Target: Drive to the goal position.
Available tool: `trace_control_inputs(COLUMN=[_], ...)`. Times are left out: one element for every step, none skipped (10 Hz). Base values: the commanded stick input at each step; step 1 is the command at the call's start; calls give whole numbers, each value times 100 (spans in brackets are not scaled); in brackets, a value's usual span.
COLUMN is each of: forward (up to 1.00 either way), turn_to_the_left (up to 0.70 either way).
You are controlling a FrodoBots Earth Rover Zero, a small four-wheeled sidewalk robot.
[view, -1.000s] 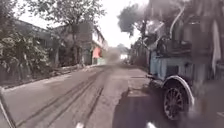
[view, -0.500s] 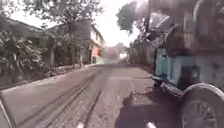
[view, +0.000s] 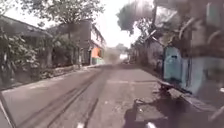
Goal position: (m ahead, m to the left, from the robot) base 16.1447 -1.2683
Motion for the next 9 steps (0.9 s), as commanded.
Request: trace_control_inputs(forward=[70, 70, 70, 70, 70, 70, 70, 70, 70], turn_to_the_left=[1, 1, 1, 1, 1, 1, 1, 1, 1])
